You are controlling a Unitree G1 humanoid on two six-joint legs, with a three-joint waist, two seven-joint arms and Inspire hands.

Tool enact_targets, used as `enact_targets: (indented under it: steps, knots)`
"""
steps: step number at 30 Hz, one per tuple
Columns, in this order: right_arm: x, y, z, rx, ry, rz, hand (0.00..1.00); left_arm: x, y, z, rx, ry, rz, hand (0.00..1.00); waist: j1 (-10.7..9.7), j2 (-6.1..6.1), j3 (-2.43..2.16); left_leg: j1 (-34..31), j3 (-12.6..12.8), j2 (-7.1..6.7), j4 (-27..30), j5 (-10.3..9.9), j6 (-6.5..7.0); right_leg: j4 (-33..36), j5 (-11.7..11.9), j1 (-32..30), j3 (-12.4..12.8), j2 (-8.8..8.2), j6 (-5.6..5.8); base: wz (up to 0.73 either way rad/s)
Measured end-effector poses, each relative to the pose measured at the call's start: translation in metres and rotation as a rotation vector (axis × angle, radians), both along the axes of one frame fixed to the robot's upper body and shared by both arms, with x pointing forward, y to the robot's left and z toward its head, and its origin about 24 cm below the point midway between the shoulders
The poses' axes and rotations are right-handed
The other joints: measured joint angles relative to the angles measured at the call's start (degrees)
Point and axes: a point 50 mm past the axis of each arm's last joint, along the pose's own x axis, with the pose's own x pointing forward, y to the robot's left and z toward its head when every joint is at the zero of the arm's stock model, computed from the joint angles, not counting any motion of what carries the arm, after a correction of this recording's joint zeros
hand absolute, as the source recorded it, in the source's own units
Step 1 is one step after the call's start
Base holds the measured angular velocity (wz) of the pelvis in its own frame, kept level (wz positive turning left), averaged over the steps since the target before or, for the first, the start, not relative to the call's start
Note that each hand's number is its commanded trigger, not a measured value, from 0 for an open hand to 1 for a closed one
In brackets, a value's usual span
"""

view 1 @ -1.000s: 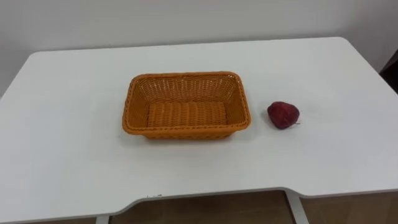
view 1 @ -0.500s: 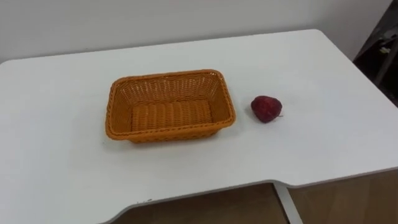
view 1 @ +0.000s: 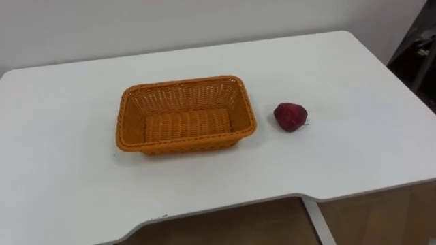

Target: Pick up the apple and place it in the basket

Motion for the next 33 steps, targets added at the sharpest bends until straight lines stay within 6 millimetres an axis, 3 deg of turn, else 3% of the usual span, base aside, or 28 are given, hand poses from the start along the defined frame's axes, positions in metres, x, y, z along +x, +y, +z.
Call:
enact_targets:
  steps: [6, 12, 18, 24, 27, 30, 33]
  knots:
    - [0.02, -0.003, 0.036, -0.229, 0.046, 0.053, 0.0, -0.003, -0.003, -0.001, -0.007, 0.027, -0.04, 0.0, 0.16, -0.04, -0.01, -0.41, -0.25, -0.05, -0.1, 0.07, 0.0, -0.08, 0.16, -0.4, -0.01, 0.04, 0.03, 0.0]
    - [0.037, 0.009, 0.052, -0.381, 0.048, 0.194, 0.0, 0.005, -0.006, -0.001, -0.025, 0.006, -0.082, 0.0, 1.49, -0.14, 0.07, -0.4, -0.12, 0.06, -0.34, 0.08, -0.02, -0.33, 0.21, -0.24, 0.0, 0.12, -0.03, -0.02]
    - [0.067, 0.027, 0.063, -0.502, 0.01, 0.464, 0.0, 0.012, -0.014, -0.002, -0.068, 0.007, -0.144, 0.0, 2.51, -0.28, 0.37, -0.27, -1.19, 0.19, -0.11, 0.1, -0.02, -1.76, 0.73, 0.73, -1.12, -0.07, 0.04, 0.1]
    - [0.082, 0.044, 0.059, -0.583, 0.041, 0.728, 0.0, 0.013, -0.01, -0.001, -0.057, 0.009, -0.147, 0.0, 3.38, -1.03, 0.82, -0.66, -1.46, 0.25, -0.06, 0.33, 0.12, -2.02, 1.02, 0.76, -2.29, -0.29, 0.02, 0.07]
    - [0.085, 0.052, 0.048, -0.623, 0.114, 0.878, 0.0, 0.014, -0.007, -0.001, -0.053, 0.009, -0.152, 0.0, 4.34, -1.65, 0.64, -0.74, -1.6, 0.21, -0.07, 0.34, 0.12, -2.01, 1.03, 0.68, -2.3, -0.32, 0.02, 0.0]
    - [0.089, 0.055, 0.042, -0.619, 0.121, 0.955, 0.0, 0.018, -0.004, 0.001, -0.056, 0.001, -0.16, 0.0, 4.64, -2.16, 0.3, -0.55, -1.78, 0.2, -0.09, 0.34, 0.13, -2.07, 1.03, 0.98, -2.46, -0.34, 0.03, 0.01]
    - [0.093, 0.056, 0.037, -0.604, 0.122, 0.996, 0.0, 0.02, -0.003, 0.001, -0.054, -0.004, -0.164, 0.0, 4.81, -2.34, 0.27, 0.22, -2.04, 0.17, -0.15, 0.34, 0.13, -2.24, 1.03, 2.11, -2.65, -0.34, 0.03, 0.04]
